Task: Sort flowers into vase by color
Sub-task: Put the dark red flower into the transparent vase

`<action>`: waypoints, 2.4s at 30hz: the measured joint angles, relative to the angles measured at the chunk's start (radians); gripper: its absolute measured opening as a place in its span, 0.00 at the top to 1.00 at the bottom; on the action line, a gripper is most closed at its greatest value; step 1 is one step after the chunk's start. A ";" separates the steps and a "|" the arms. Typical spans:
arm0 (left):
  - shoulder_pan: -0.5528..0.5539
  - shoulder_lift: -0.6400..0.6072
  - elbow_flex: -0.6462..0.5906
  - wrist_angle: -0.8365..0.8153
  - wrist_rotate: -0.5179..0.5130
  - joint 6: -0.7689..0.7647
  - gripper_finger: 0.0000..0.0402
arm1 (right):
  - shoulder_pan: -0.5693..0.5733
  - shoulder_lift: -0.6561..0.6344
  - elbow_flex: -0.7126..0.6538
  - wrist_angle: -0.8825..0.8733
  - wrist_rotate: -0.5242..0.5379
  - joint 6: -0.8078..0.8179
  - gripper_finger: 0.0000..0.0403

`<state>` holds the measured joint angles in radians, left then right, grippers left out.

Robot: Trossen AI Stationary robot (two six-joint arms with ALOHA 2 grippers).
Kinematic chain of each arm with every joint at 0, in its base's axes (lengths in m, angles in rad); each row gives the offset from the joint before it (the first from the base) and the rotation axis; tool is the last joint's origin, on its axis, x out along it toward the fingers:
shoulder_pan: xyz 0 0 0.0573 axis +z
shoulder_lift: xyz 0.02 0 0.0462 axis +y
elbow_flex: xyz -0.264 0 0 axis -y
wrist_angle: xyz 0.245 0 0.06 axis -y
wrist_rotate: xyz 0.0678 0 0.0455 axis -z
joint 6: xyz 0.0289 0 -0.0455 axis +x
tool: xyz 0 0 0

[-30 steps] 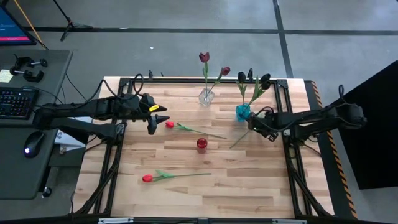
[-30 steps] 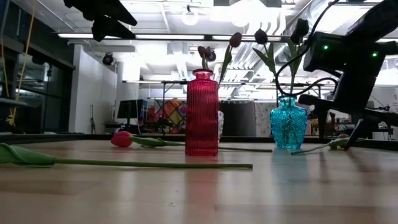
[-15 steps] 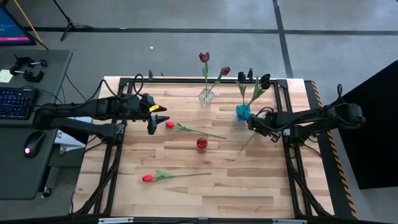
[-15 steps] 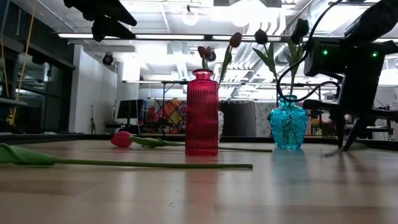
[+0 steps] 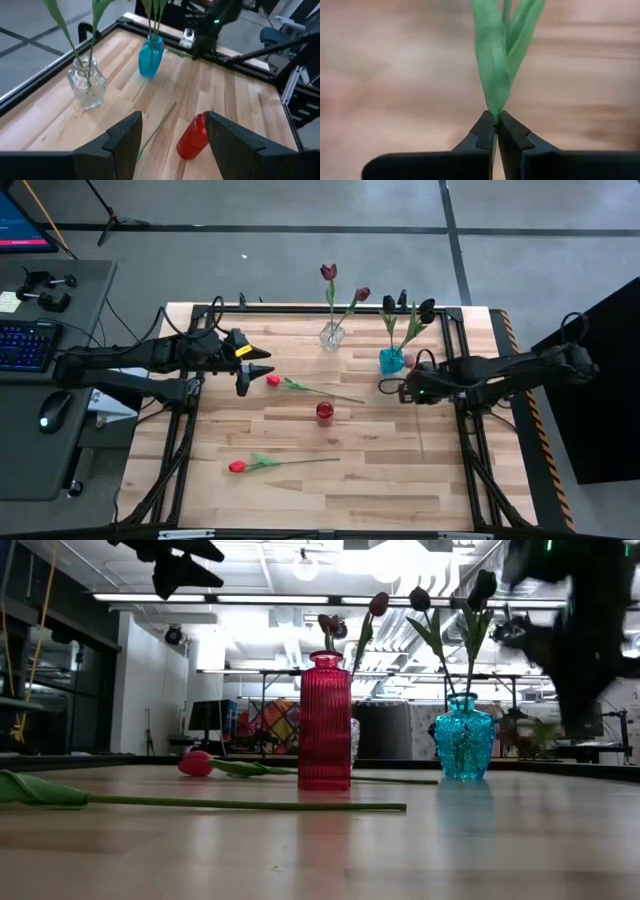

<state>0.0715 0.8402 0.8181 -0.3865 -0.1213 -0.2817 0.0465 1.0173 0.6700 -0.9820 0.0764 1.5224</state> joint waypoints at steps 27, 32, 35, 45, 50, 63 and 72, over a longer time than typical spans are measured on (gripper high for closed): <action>0.000 -0.001 0.000 0.596 -0.129 -0.282 0.49 | 0.327 0.124 0.231 0.803 -0.066 -0.940 1.00; 0.004 -0.001 0.000 0.732 -0.160 -0.199 0.49 | 0.160 0.210 0.232 1.229 0.121 -1.258 1.00; 0.015 -0.007 0.001 0.776 -0.181 -0.113 0.49 | 0.070 0.273 0.232 1.497 0.210 -1.468 1.00; 0.052 -0.089 0.001 0.742 -0.183 0.204 0.49 | -0.160 0.500 0.232 1.817 0.444 -1.647 1.00; 0.053 -0.106 0.001 0.743 -0.183 0.340 0.49 | -0.232 0.582 0.275 1.838 0.497 -1.661 1.00; 0.053 -0.106 0.001 0.694 -0.181 0.339 0.49 | -0.271 0.718 0.500 1.614 0.543 -1.787 1.00; 0.053 -0.106 0.001 0.695 -0.203 0.339 0.49 | -0.283 0.711 0.501 1.514 0.547 -1.673 1.00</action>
<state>0.1249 0.7345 0.8188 0.3084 -0.3243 0.0570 -0.2369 1.7283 1.1706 0.5317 0.6238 -0.1508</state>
